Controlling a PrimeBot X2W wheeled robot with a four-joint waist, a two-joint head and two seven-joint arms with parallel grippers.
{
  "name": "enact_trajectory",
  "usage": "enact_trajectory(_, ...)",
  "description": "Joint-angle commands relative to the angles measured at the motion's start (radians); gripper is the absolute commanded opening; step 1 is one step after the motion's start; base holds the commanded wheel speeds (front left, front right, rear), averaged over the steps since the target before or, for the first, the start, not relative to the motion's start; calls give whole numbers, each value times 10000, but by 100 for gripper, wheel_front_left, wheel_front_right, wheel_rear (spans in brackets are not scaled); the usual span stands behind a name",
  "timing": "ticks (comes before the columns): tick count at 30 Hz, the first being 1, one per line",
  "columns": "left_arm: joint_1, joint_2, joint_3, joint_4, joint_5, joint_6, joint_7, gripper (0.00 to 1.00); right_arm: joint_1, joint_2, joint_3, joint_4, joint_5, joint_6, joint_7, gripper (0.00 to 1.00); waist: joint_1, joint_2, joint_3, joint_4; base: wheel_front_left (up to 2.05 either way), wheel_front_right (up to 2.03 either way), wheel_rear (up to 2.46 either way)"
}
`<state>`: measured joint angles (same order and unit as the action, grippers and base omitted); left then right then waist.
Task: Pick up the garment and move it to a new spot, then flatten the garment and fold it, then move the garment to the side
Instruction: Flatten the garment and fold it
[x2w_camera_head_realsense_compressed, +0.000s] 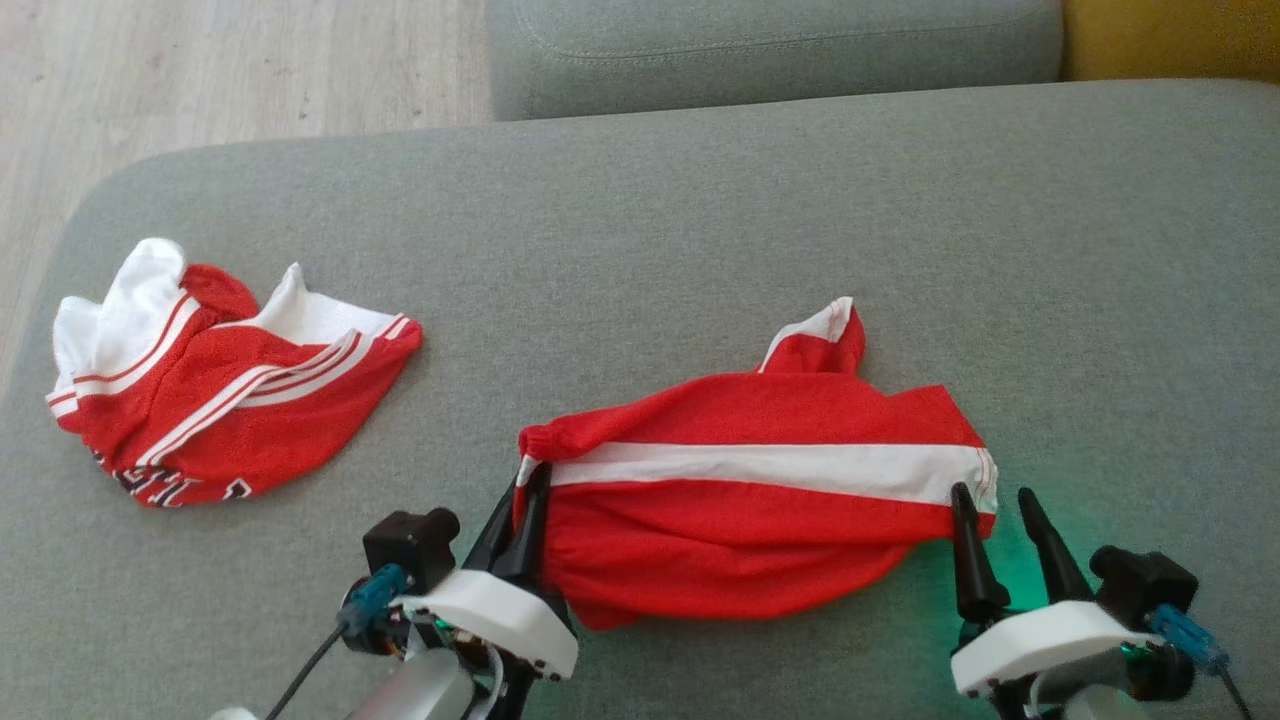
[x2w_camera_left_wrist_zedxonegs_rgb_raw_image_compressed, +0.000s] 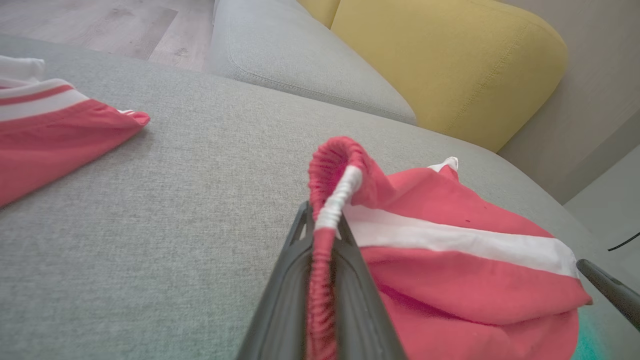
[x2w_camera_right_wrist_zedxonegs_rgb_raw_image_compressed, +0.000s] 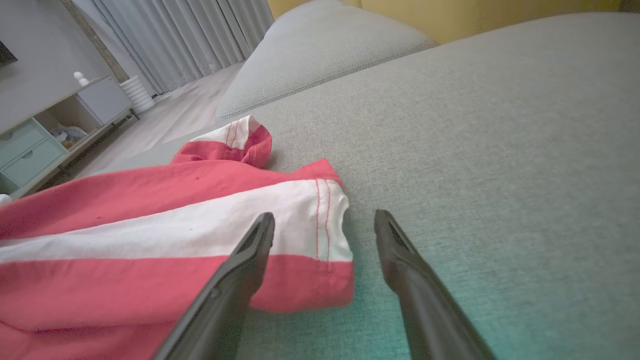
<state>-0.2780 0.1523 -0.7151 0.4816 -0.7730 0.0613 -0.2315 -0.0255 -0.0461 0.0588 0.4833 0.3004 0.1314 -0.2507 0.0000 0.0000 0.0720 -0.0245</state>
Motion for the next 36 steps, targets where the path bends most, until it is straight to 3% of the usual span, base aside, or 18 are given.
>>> enact_trajectory(1,-228,199,250,-218,76,31,-114,0,-461,-144,409,-33,425,-7,-111,100,0,0,18,36,0,0,0)
enact_trajectory(7,-331,244,176,-213,143,94,-48,0,-952,-395,1006,539,1460,-7,-111,100,0,0,142,142,0,0,0)
enact_trajectory(8,-363,263,172,-219,158,102,-41,0,-1009,-458,1049,553,1541,-7,-111,90,0,0,169,153,0,0,0)
enact_trajectory(10,-426,299,174,-241,173,118,-25,0,-1096,-524,1122,512,1695,-7,-111,0,0,0,216,157,0,0,0)
enact_trajectory(17,-1016,418,138,-391,361,155,158,0,-1533,-692,1438,17,2308,-7,-111,0,0,0,505,67,0,0,0)
enact_trajectory(22,-2447,594,210,-689,722,51,386,0,-2618,-1082,1567,-837,2452,-7,-111,0,0,0,967,-188,0,0,0)
enact_trajectory(29,-6306,458,478,-1013,1154,-859,887,0,-5703,-1792,323,-1755,1776,-7,-111,0,0,0,1824,-785,0,0,0)
enact_trajectory(36,-9538,-354,1046,-6,979,-1653,77,0,-8362,-2657,-754,-2631,1357,-7,-111,0,0,0,2418,-1111,0,0,0)
